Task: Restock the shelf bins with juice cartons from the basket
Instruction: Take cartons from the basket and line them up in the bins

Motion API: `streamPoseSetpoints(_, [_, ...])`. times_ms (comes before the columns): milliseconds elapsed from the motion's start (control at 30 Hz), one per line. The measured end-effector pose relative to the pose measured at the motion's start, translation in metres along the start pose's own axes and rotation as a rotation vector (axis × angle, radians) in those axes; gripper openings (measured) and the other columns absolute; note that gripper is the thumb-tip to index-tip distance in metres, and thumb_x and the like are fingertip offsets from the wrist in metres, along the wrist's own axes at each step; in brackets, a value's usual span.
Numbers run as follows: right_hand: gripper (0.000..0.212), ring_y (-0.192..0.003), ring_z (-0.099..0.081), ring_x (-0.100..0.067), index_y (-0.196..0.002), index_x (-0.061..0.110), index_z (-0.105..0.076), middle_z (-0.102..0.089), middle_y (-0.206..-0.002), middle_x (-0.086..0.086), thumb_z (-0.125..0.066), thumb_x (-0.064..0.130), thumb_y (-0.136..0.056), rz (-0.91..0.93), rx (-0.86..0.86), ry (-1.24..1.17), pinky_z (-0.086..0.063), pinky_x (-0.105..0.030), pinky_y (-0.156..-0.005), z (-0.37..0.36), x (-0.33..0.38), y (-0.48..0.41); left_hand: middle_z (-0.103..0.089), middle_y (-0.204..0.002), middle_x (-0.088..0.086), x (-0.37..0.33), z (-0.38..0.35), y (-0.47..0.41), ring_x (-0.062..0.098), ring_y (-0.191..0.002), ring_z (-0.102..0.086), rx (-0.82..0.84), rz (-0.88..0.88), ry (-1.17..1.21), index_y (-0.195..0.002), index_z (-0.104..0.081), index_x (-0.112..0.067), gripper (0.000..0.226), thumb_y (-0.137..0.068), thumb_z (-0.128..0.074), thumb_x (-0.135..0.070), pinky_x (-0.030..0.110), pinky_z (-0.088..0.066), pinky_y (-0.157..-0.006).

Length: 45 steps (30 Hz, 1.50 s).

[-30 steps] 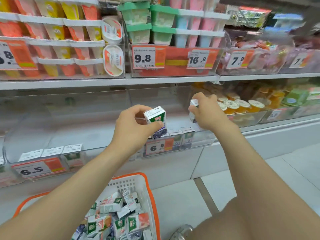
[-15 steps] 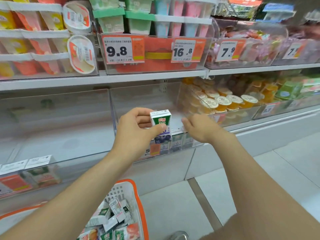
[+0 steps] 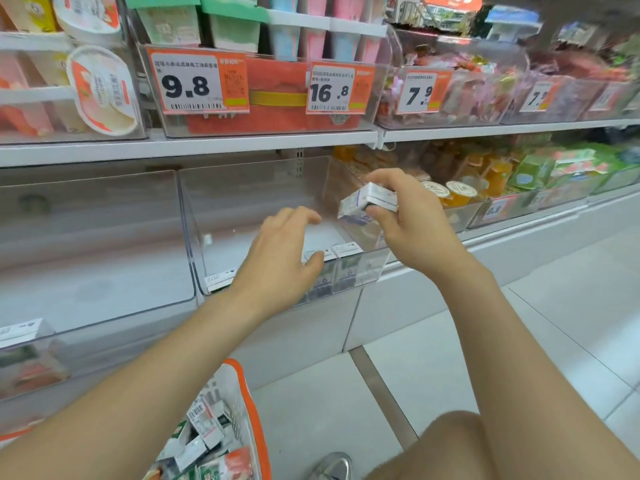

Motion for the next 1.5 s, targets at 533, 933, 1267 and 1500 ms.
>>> streamPoseSetpoints(533, [0.040,-0.089,-0.054,-0.035,-0.122,0.007,-0.055,-0.064,-0.103,-0.015,-0.052,-0.010,-0.086,-0.028,0.514,0.662,-0.043,-0.041,-0.074,-0.042,-0.024,-0.011,-0.045,-0.151,0.000,0.027,-0.025,0.022,0.027,-0.135,-0.043,0.255,-0.140,-0.241,-0.148,-0.048,-0.021,0.050,-0.099,-0.054,-0.014,0.039,-0.037,-0.114])
streamPoseSetpoints(933, [0.027,-0.095,-0.064,-0.031,-0.104,0.012,-0.073,-0.072,-0.097,-0.010,-0.049,0.016,-0.094,0.089,0.626,0.237,-0.056,-0.044,-0.084,-0.061,0.093,0.061,-0.061,-0.123,-0.002,0.042,0.027,0.055,0.023,-0.114,-0.054,0.039,-0.193,-0.169,-0.123,-0.064,-0.018,0.037,-0.090,-0.064,-0.001,0.031,-0.044,-0.096])
streamPoseSetpoints(1267, [0.018,-0.088,-0.064,-0.036,-0.092,0.009,-0.065,-0.065,-0.095,-0.013,-0.048,0.013,-0.099,0.278,1.269,0.418,-0.049,-0.037,-0.070,-0.184,0.160,0.140,-0.065,-0.108,-0.007,0.107,0.060,0.210,0.022,-0.095,-0.064,0.457,-0.067,-0.326,-0.110,-0.062,-0.027,0.018,-0.096,-0.053,-0.022,0.042,-0.054,-0.073])
streamPoseSetpoints(1500, [0.018,-0.063,-0.044,-0.021,-0.087,0.009,-0.052,-0.047,-0.083,-0.006,-0.049,-0.007,-0.094,0.473,1.328,0.655,-0.039,-0.035,-0.054,-0.265,0.153,0.195,-0.063,-0.099,-0.004,0.173,0.030,0.306,0.019,-0.089,-0.059,0.750,0.206,-0.261,-0.106,-0.064,-0.025,0.015,-0.102,-0.050,-0.022,0.040,-0.054,-0.079])
Point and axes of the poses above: each hand's wrist, its own y-axis away from the middle knuckle, its own z-axis out of the back of the hand, x = y × z, the point moved 2 cm from there along -y, towards the middle knuckle
